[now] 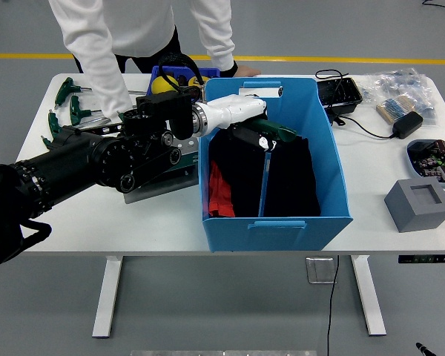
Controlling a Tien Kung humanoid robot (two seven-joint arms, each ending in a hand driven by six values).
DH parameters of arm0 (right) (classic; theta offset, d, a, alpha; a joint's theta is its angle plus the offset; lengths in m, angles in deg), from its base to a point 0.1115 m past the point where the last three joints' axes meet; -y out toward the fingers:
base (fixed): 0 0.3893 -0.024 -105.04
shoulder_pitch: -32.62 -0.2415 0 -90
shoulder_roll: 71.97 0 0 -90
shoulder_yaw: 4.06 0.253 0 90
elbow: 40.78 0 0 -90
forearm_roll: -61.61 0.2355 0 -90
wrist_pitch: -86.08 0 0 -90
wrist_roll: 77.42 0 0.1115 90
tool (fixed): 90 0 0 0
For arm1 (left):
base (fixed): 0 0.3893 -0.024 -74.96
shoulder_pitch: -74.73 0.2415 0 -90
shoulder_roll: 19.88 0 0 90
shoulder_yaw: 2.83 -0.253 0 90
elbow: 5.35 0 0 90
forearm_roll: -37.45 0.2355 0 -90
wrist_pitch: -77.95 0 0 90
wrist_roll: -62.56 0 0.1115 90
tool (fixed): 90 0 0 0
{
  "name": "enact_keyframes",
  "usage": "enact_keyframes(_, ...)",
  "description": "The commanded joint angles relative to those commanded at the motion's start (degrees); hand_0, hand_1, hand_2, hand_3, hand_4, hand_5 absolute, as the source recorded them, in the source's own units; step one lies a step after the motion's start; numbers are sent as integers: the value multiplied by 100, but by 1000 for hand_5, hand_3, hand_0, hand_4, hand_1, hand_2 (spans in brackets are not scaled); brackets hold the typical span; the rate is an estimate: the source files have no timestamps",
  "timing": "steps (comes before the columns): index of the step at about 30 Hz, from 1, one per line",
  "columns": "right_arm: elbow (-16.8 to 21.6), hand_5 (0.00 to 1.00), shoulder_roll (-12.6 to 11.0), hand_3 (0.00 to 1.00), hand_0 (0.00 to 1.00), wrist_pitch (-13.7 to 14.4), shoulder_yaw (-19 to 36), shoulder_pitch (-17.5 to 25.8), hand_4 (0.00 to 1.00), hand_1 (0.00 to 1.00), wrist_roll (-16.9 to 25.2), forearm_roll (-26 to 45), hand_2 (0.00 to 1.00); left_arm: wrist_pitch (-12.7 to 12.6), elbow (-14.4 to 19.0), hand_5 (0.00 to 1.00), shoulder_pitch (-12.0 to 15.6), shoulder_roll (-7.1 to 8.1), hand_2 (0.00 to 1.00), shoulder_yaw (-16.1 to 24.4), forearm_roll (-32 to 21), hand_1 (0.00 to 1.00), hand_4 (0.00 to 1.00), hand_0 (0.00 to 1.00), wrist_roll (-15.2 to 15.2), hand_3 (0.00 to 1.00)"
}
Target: Lift tool from toolbox,place it in box,lift tool from toolbox,place it in box
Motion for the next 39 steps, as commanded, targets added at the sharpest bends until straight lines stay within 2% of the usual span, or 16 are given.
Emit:
enact_keyframes(4, -1, 749, -14, 621, 715, 0, 1, -7, 837, 703, 6, 5, 771, -115, -33, 521, 7, 0, 121, -137, 112, 99, 585, 330, 25, 162)
enact_keyframes(5, 0, 749, -16, 621, 715, 0, 1, -9, 837, 702, 6, -3, 770, -139, -34, 514, 9, 0, 229, -174, 111, 211, 682, 393, 26, 316)
enact_keyframes(10, 3, 749, -22, 621, 715, 1, 17, -20, 837, 702, 1, -40, 770, -210, 15, 514, 4, 0, 229, -273, 139, 211, 682, 393, 21, 316)
enact_keyframes(11, 3, 749, -23, 621, 715, 2, 18, -23, 836, 702, 1, -41, 770, -228, 21, 559, 2, 0, 403, -285, 142, 383, 759, 455, 17, 498)
enact_keyframes(16, 6, 749, -30, 621, 715, 6, 34, -32, 836, 702, -3, -71, 770, -336, 27, 559, -34, 0, 403, -287, 153, 383, 759, 455, -16, 498)
enact_keyframes(17, 7, 749, -34, 621, 715, 6, 44, -37, 837, 702, -9, -92, 770, -376, 32, 564, -51, 0, 573, -277, 157, 521, 769, 558, -38, 583)
enact_keyframes(22, 15, 749, -50, 621, 715, 5, 102, -46, 837, 702, -38, -197, 770, -524, 2, 564, -125, 0, 573, -193, 153, 521, 769, 558, -133, 583)
enact_keyframes(23, 16, 749, -54, 620, 714, 4, 117, -47, 837, 701, -46, -226, 770, -560, -3, 574, -139, 0, 668, -170, 152, 613, 789, 656, -159, 608)
enact_keyframes(28, 20, 749, -66, 620, 714, 6, 176, -43, 837, 701, -71, -318, 770, -709, 20, 574, -186, 0, 668, -39, 158, 613, 789, 656, -288, 608)
enact_keyframes(29, 19, 748, -67, 621, 714, 7, 182, -43, 837, 700, -72, -325, 770, -727, 28, 572, -189, 0, 739, -21, 159, 670, 794, 711, -305, 613)
enact_keyframes(33, 20, 748, -70, 621, 714, 7, 189, -27, 837, 700, -76, -338, 770, -814, 108, 572, -173, 0, 739, 98, 250, 670, 794, 711, -371, 613)
enact_keyframes(34, 20, 748, -70, 621, 714, 7, 188, -20, 837, 700, -75, -333, 770, -826, 143, 572, -156, 0, 739, 159, 304, 670, 794, 711, -373, 613)
enact_keyframes(35, 19, 749, -69, 620, 713, 7, 182, -10, 837, 701, -71, -318, 770, -825, 197, 576, -124, 0, 806, 254, 397, 730, 804, 768, -358, 626)
enact_keyframes(39, 15, 749, -57, 620, 713, 10, 157, 31, 837, 701, -60, -256, 770, -768, 510, 576, 48, 0, 806, 797, 951, 730, 804, 768, -205, 626)
